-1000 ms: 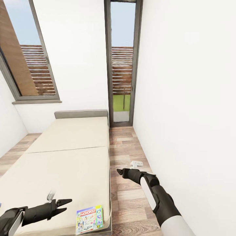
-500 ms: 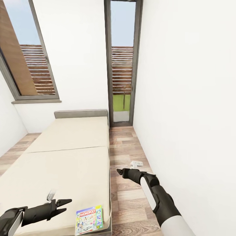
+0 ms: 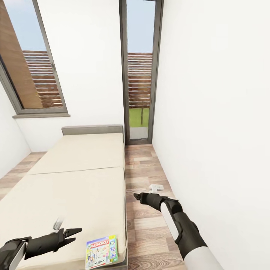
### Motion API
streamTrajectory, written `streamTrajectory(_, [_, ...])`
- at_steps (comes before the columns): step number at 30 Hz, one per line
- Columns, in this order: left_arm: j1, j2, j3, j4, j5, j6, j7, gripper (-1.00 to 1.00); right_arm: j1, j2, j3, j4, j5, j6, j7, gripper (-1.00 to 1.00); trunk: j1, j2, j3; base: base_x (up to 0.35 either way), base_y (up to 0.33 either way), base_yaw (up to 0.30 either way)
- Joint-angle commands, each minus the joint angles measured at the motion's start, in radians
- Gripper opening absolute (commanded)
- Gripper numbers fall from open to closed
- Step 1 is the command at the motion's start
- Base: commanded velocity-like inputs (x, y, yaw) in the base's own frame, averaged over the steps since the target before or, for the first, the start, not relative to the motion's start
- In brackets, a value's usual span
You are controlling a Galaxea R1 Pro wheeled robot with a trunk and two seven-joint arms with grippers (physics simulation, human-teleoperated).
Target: Put all the toys in the child's room - the three board games (two on the bed and one on the table), the two jigsaw puzzles on the table, and the tennis ball on the table - inside the toy box on the table in the child's room.
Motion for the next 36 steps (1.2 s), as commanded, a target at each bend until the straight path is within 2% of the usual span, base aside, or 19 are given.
streamTrajectory(1, [-0.001,0.000,0.001,0.000,0.003,0.008,0.003,1.00,-0.001,0.000,-0.001,-0.001,0.000,0.005,0.002,1.00,0.004,-0.009,-0.005,0.000,0.000,0.000])
streamTrajectory(9, [-0.001,-0.001,0.002,0.000,0.003,0.007,0.031,1.00,-0.001,0.000,-0.001,-0.001,-0.001,0.006,0.002,1.00,0.035,-0.065,-0.030,0.000,0.000,0.000])
streamTrajectory(25, [-0.001,-0.001,0.003,0.000,0.003,0.008,0.043,1.00,-0.001,0.000,-0.003,0.000,-0.002,0.007,0.001,1.00,0.096,-0.177,-0.080,0.000,0.000,0.000])
streamTrajectory(36, [-0.001,-0.001,0.003,0.000,0.002,0.007,0.044,1.00,-0.001,0.000,-0.004,0.002,-0.002,0.008,0.001,1.00,0.096,-0.177,-0.080,-0.183,0.000,0.000])
